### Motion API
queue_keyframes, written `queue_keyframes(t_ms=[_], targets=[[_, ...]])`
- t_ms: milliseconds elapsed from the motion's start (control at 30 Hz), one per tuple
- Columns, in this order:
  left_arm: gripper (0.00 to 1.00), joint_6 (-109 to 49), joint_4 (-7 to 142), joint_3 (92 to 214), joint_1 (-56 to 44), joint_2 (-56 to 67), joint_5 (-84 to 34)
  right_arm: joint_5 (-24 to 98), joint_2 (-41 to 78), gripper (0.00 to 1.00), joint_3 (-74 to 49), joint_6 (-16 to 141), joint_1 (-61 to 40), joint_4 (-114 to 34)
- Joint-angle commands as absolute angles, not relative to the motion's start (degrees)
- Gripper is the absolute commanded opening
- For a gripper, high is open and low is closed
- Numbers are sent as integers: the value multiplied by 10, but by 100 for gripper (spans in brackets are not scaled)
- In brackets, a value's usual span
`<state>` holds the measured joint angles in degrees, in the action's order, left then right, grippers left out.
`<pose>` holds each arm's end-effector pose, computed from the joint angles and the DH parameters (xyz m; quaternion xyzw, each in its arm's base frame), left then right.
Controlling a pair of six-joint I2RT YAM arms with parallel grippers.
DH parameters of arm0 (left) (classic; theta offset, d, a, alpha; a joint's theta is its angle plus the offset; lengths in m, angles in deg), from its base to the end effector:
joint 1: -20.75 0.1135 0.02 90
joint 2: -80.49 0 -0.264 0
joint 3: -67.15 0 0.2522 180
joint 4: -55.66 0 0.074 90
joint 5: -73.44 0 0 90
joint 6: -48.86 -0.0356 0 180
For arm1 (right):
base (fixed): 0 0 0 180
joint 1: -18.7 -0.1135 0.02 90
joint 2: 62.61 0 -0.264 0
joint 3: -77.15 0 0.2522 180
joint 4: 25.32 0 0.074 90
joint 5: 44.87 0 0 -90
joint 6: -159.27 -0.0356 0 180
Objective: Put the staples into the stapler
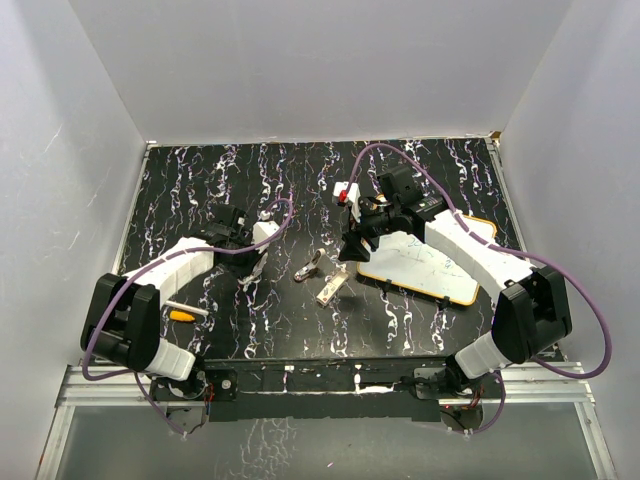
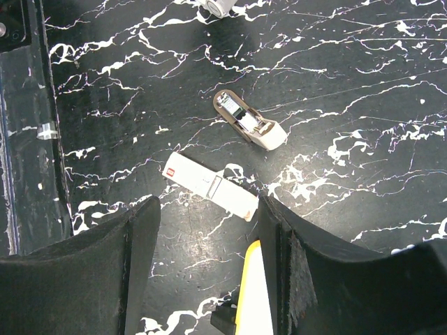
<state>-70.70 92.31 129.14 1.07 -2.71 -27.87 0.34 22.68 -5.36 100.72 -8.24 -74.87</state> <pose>0.2630 -0.1015 0.1922 0.4232 0.8580 -0.0706 0.2826 0.2658 0.1632 0.2858 -0.5342 0.7039 0.3486 0.3125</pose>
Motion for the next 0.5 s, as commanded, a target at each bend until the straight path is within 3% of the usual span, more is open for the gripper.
queue_keyframes(t_ms=[0,467], targets=[[0,-708,934,1307,9,-25,-283,-6,212,60,-56,1010,-81,-726],[0,-698,948,1324,9,-18,-282,-7,215,60,-57,1013,-80,-731]])
